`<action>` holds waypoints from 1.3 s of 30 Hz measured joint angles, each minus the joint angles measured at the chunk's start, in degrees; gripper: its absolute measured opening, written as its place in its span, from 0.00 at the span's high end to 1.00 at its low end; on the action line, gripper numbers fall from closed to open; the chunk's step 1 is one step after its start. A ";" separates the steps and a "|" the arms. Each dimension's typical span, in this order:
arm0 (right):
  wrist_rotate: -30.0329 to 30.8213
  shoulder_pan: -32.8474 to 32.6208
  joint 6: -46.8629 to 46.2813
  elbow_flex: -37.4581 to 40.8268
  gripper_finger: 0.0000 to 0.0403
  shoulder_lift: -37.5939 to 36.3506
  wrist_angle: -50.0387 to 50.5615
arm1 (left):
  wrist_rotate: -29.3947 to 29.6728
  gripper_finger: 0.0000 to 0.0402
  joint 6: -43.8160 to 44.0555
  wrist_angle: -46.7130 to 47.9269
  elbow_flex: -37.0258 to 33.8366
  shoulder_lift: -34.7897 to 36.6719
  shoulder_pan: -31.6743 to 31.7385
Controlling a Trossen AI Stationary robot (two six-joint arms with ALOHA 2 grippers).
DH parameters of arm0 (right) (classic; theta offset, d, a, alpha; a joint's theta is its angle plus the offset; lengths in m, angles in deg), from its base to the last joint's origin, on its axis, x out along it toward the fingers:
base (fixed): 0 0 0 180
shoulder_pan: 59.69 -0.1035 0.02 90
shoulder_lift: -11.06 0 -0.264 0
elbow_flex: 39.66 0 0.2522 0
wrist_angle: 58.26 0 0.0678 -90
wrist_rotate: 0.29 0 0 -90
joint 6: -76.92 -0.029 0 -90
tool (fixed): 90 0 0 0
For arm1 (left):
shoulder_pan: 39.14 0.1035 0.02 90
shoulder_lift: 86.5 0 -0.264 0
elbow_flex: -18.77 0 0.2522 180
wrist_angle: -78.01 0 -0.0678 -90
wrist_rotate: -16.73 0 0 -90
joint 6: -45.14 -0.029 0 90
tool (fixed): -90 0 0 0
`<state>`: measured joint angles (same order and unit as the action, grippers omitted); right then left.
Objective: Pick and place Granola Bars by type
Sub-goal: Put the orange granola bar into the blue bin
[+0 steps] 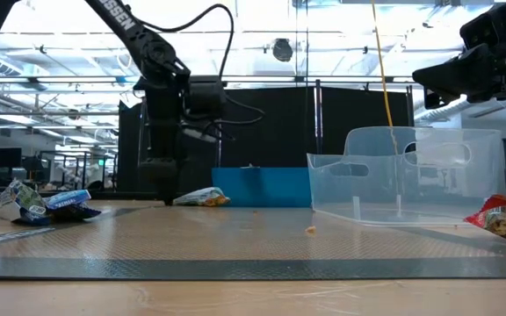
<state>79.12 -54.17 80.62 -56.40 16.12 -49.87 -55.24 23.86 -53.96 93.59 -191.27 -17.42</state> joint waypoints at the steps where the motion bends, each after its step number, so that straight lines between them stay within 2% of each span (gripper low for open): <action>1: 0.00 0.00 0.00 0.02 0.99 0.00 0.00 | 0.09 0.50 -0.22 -0.20 -0.09 0.00 0.24; 17: 0.00 -0.02 0.00 0.02 0.99 -0.02 0.00 | -0.07 0.50 -3.96 -3.29 0.21 -0.13 -1.18; 24: 0.00 -0.01 0.01 0.02 0.99 -0.02 -0.01 | -4.51 0.50 -4.80 -11.00 0.21 -0.15 -1.37; 28: 0.00 0.00 0.00 0.00 0.99 -0.02 -0.02 | -5.18 0.50 -5.83 -10.58 0.21 -0.15 -1.12; 35: 0.00 -0.01 0.01 0.00 0.99 -0.02 -0.02 | -12.33 0.50 -6.10 -10.83 0.24 -0.15 -1.01; 39: 0.00 0.00 0.00 0.02 0.99 -0.02 -0.02 | -13.08 0.50 -6.14 -11.00 0.24 -0.15 -1.18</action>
<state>79.12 -54.17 80.62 -56.38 16.09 -49.89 -68.32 17.72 -64.96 93.83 -191.43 -18.61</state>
